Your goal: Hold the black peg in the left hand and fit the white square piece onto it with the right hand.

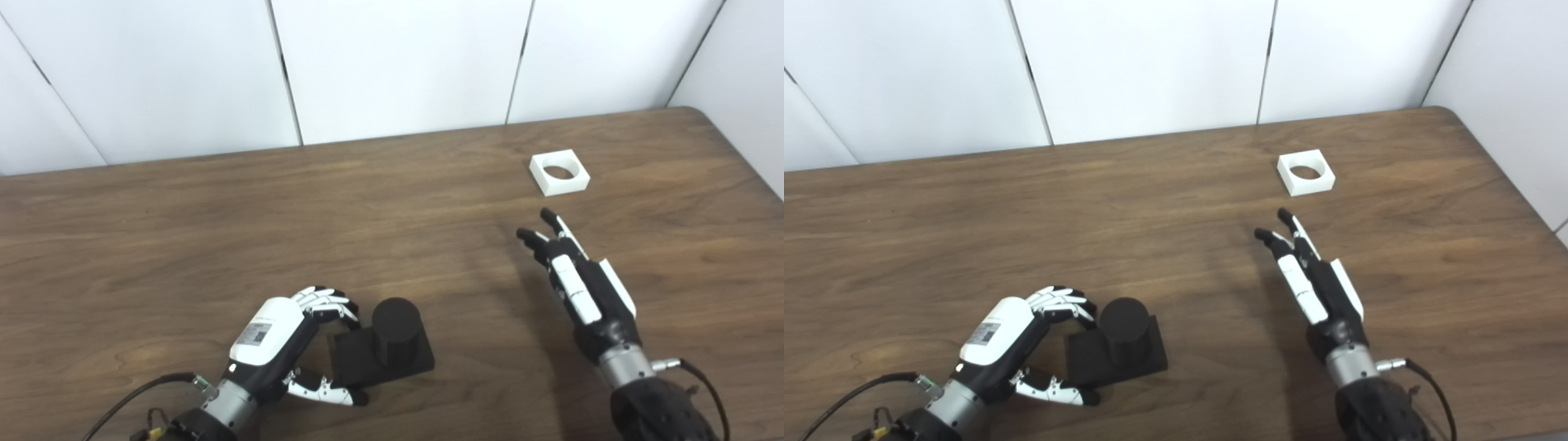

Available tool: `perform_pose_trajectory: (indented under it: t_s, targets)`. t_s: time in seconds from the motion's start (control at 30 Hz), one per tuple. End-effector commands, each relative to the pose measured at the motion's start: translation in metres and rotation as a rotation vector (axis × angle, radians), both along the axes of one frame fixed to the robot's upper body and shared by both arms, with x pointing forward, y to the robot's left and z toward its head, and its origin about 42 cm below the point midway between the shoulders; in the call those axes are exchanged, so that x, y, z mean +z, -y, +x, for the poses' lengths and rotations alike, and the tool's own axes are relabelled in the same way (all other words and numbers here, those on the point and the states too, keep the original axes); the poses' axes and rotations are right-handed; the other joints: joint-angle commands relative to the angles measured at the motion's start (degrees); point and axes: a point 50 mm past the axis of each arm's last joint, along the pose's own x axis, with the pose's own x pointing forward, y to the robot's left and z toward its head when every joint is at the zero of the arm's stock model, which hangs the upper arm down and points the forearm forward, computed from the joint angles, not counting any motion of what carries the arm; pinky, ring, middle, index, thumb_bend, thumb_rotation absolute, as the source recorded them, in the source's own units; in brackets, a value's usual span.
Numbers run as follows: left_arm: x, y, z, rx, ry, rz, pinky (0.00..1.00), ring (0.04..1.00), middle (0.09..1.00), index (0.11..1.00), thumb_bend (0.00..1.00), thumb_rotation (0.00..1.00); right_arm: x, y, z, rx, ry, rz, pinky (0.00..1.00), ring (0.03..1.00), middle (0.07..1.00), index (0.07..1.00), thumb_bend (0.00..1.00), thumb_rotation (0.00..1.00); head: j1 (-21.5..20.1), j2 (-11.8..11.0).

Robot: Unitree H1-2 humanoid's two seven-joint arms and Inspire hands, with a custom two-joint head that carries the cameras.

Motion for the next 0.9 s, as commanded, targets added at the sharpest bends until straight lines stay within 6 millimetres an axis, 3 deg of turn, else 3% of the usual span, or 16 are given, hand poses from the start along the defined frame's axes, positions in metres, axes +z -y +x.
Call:
perform_pose_trajectory:
  t_s: [0.0,0.1,0.2,0.33,0.5,0.63,0.8,0.87]
  targets:
    - [-0.022,0.001,-0.009,-0.014,-0.093,0.050,0.87,0.828,0.764,0.488,0.52,0.04,0.024,0.008,0.011,0.036,0.073,-0.062,1.00,0.945,0.878,0.979,0.56,0.74,0.03,0.07]
    - [-0.022,0.004,-0.009,-0.004,-0.089,0.038,0.87,0.827,0.762,0.488,0.52,0.04,0.032,0.021,0.019,0.046,0.067,-0.093,1.00,0.948,0.887,0.973,0.57,0.65,-0.58,-0.84]
    - [-0.022,0.008,-0.010,-0.001,-0.082,0.034,0.86,0.825,0.761,0.488,0.52,0.04,0.046,0.038,0.034,0.056,0.074,-0.238,0.98,0.938,0.887,0.942,0.65,0.40,-0.53,-1.49]
    - [-0.021,0.012,-0.012,0.001,-0.081,0.032,0.86,0.825,0.763,0.488,0.52,0.04,0.065,0.057,0.052,0.086,0.086,-0.399,0.95,0.915,0.882,0.911,0.74,0.28,-0.75,-2.40]
    - [-0.021,0.017,-0.013,-0.004,-0.086,0.048,0.85,0.824,0.762,0.488,0.52,0.04,0.088,0.070,0.078,0.128,0.081,-0.725,0.86,0.892,0.883,0.884,0.78,0.23,-1.86,-3.01]
    - [-0.020,0.021,-0.013,-0.006,-0.084,0.053,0.84,0.820,0.758,0.488,0.51,0.04,0.104,0.080,0.103,0.159,0.065,-0.942,0.90,0.954,0.916,0.886,0.82,0.21,-2.11,-3.37]
    - [-0.019,0.025,-0.012,-0.004,-0.080,0.049,0.84,0.815,0.756,0.488,0.52,0.04,0.121,0.088,0.128,0.153,0.068,-1.120,0.91,0.986,0.955,0.898,0.83,0.19,-2.46,-3.77]
    - [-0.019,0.025,-0.012,-0.005,-0.079,0.054,0.84,0.816,0.758,0.488,0.52,0.04,0.127,0.090,0.135,0.152,0.065,-1.157,0.96,0.998,0.975,0.908,0.84,0.17,-2.73,-3.88]
